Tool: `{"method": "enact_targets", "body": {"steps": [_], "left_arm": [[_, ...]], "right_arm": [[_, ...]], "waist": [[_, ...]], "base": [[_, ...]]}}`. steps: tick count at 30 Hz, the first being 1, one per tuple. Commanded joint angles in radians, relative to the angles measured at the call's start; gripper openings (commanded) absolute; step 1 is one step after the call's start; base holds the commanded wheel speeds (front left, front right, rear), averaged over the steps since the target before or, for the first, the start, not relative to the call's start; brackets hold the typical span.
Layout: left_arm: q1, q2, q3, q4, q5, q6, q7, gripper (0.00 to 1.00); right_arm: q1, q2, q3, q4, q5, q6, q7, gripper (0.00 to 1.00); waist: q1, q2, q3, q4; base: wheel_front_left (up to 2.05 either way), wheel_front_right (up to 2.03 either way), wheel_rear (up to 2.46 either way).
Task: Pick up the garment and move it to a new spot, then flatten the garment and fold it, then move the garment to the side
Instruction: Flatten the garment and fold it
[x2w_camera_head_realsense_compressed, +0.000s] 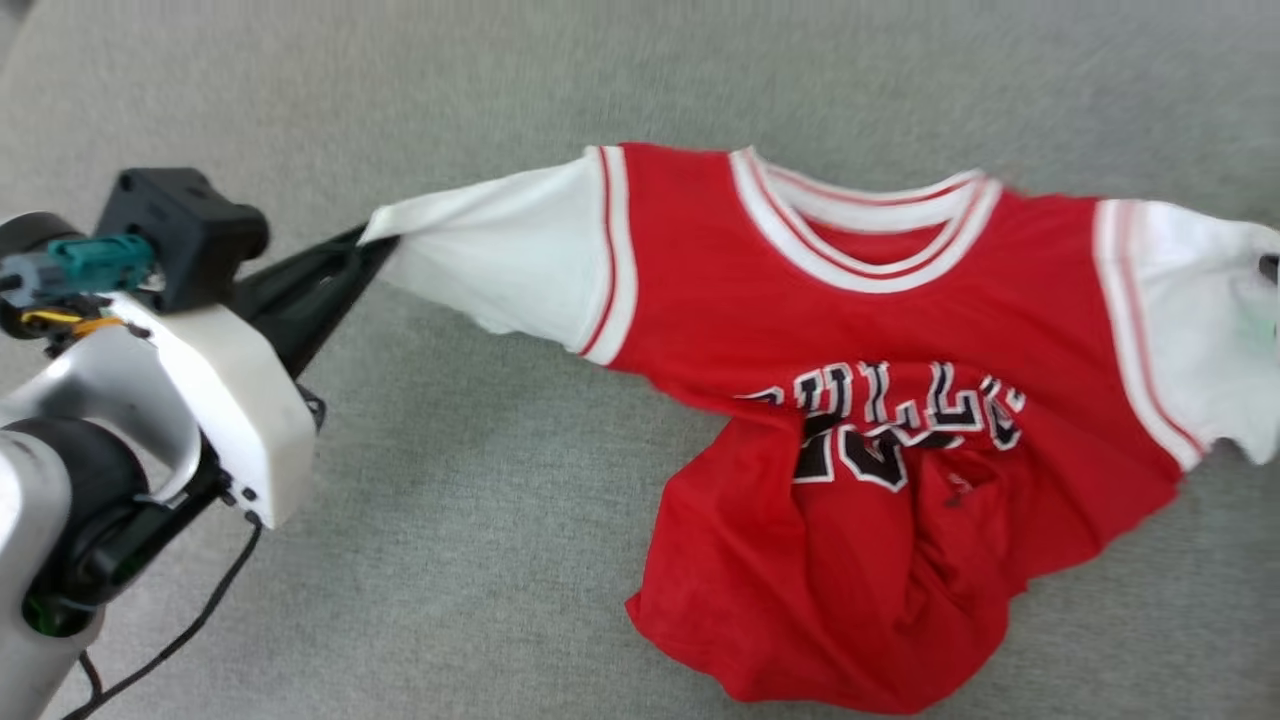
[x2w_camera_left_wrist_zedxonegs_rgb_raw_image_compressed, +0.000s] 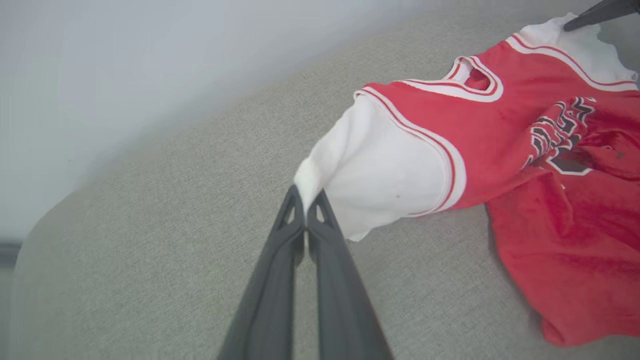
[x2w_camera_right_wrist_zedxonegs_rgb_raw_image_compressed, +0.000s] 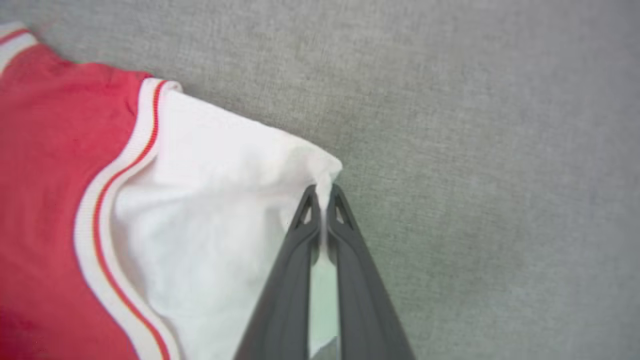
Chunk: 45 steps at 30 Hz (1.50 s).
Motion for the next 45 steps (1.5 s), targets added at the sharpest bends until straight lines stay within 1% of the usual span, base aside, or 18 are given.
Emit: {"method": "enact_targets", "body": {"steps": [1, 4, 9, 12, 15, 17, 22, 25, 30, 34, 36, 40, 43, 45], "left_arm": [[0.012, 0.001, 0.007, 0.005, 0.001, 0.007, -0.007, 0.00], [0.028, 0.001, 0.032, 0.020, -0.015, 0.024, -0.032, 0.00], [0.058, 0.025, 0.075, 0.011, -0.023, 0.045, -0.065, 0.00], [0.070, 0.043, 0.107, -0.011, -0.013, 0.065, -0.087, 0.00], [0.074, 0.066, 0.137, -0.040, -0.001, 0.085, -0.099, 0.00], [0.073, 0.082, 0.160, -0.064, 0.004, 0.099, -0.103, 0.00], [0.034, 0.103, 0.234, -0.125, -0.005, 0.133, -0.119, 0.00], [-0.013, 0.102, 0.274, -0.149, -0.009, 0.148, -0.134, 0.00], [-0.129, 0.086, 0.315, -0.138, -0.023, 0.155, -0.149, 0.00], [-0.240, 0.082, 0.320, -0.086, -0.025, 0.148, -0.138, 0.00], [-0.307, 0.076, 0.309, -0.045, -0.016, 0.137, -0.137, 0.00], [-0.464, 0.060, 0.266, 0.061, 0.015, 0.098, -0.133, 0.00], [-0.585, 0.028, 0.228, 0.165, 0.050, 0.073, -0.147, 0.00], [-0.665, -0.003, 0.204, 0.239, 0.067, 0.061, -0.158, 0.00]], "right_arm": [[0.002, -0.008, -0.001, -0.008, 0.005, 0.000, -0.013, 0.00], [-0.001, -0.017, -0.009, -0.026, 0.030, 0.000, -0.055, 0.00], [-0.011, -0.018, -0.023, -0.090, 0.096, 0.000, -0.139, 0.00], [-0.012, -0.039, -0.032, -0.143, 0.120, 0.000, -0.174, 0.00], [-0.009, -0.071, -0.023, -0.208, 0.114, 0.000, -0.208, 0.00], [-0.021, -0.058, -0.043, -0.246, 0.143, 0.000, -0.222, 0.00], [-0.069, -0.081, -0.073, -0.328, 0.172, 0.000, -0.245, 0.00], [-0.114, -0.103, -0.087, -0.351, 0.191, 0.000, -0.263, 0.00], [-0.202, -0.126, -0.079, -0.352, 0.199, 0.000, -0.294, 0.00], [-0.294, -0.102, -0.078, -0.321, 0.179, 0.000, -0.313, 0.00], [-0.344, -0.095, -0.064, -0.301, 0.166, 0.000, -0.326, 0.00], [-0.458, -0.079, -0.037, -0.244, 0.141, 0.000, -0.362, 0.00], [-0.549, -0.062, -0.024, -0.182, 0.112, 0.000, -0.405, 0.00], [-0.604, -0.044, -0.017, -0.136, 0.087, 0.000, -0.434, 0.00]], "waist": [[-0.0001, 0.0000, -0.060, -0.027], [-0.0001, 0.0000, -0.121, -0.047], [-0.0001, 0.0000, -0.217, -0.077], [-0.0001, 0.0000, -0.261, -0.091], [-0.0001, 0.0000, -0.303, -0.102], [-0.0001, 0.0000, -0.325, -0.112], [-0.0001, 0.0000, -0.356, -0.132], [-0.0001, 0.0000, -0.360, -0.140], [-0.0001, 0.0000, -0.333, -0.164], [-0.0001, 0.0000, -0.279, -0.184], [-0.0001, 0.0000, -0.243, -0.193], [-0.0001, 0.0000, -0.153, -0.209], [-0.0001, 0.0000, -0.085, -0.216], [-0.0001, 0.0000, -0.044, -0.220]], "base": [[0.00, 0.00, 0.00], [0.00, 0.00, 0.00], [0.00, 0.00, 0.00], [0.00, 0.00, 0.00], [0.00, 0.00, 0.00], [0.00, 0.00, 0.00], [0.00, 0.00, 0.00], [0.00, 0.00, 0.00], [0.00, 0.00, 0.00], [0.00, 0.00, 0.00], [0.00, 0.00, 0.00], [0.00, 0.00, 0.00], [0.00, 0.00, 0.00], [0.00, 0.00, 0.00]]}}
